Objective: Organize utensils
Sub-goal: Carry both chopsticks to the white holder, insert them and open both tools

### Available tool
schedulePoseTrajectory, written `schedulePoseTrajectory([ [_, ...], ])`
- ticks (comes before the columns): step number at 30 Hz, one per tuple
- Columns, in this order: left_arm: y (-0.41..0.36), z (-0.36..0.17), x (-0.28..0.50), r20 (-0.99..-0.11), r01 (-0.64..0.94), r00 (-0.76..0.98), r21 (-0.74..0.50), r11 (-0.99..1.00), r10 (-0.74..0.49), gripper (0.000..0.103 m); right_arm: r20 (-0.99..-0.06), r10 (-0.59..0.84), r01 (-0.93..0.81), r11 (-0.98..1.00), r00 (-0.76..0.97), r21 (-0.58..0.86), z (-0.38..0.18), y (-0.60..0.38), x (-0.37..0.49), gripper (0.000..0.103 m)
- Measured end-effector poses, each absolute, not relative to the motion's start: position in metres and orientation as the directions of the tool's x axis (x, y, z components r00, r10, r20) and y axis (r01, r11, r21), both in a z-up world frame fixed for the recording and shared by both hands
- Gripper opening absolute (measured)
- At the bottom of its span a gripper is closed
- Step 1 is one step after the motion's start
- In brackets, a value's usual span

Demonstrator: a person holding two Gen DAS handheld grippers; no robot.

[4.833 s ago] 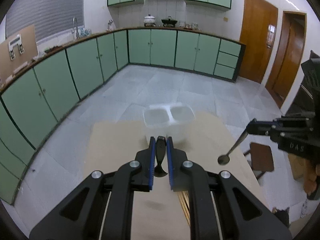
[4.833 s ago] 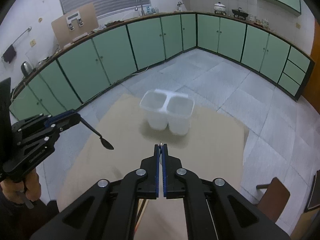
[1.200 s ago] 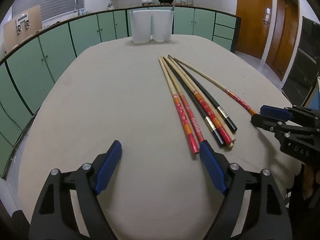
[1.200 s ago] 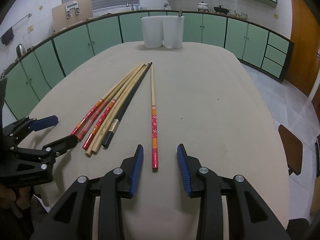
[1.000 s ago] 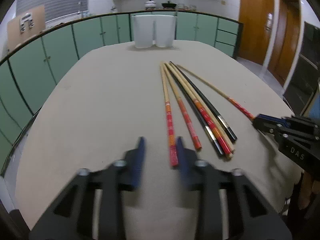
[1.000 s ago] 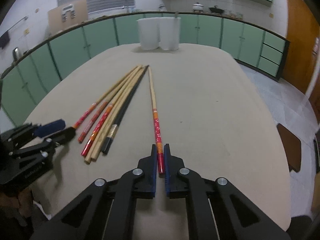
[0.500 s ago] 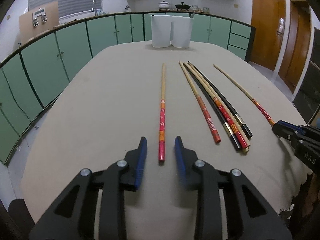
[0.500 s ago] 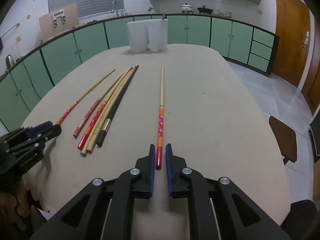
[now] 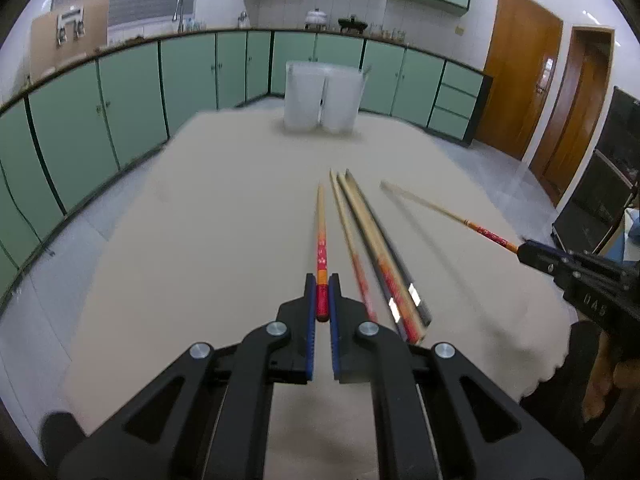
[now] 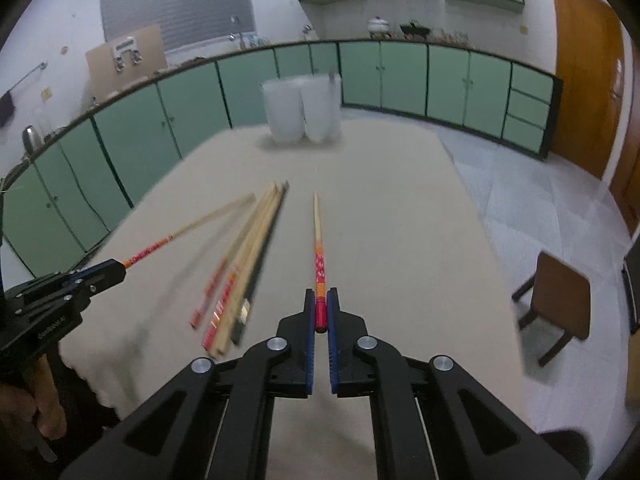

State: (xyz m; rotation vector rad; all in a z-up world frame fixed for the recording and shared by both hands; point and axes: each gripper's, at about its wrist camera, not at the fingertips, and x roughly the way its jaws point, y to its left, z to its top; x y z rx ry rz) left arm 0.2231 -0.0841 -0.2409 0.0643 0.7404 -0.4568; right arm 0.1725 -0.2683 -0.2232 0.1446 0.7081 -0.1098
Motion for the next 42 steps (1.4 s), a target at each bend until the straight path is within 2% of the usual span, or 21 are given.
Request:
schedulePoseTrajectory([
  [9,-0.079,-0.165,0.248,-0.615,0.467,0.66,-0.115,0.877,-0.432,0.005,-0.633,0.004,0.049,0.997,0.774,0.066,-0.136,-0.278,0.21,0.006],
  [23,-0.104,-0.088,0.338,-0.668,0.545,0.578,-0.11,0.831,-0.468,0.005,-0.754,0.075,-0.073,0.997,0.653,0.036,-0.052,-0.284,0.31,0.006],
  [33,-0.127,-0.003,0.397,-0.575,0.532,0.683,-0.031,0.846,-0.451,0.005,-0.727,0.028,-0.042,0.999,0.686,-0.001,0.022,-0.298,0.36,0.006],
  [42,-0.16,0.037,0.462,-0.495,0.5,0.746,-0.027,0.866,-0.446,0.005,-0.693,-0.034,0.027,0.999,0.721,-0.021,0.061,-0.322,0.428,0.006],
])
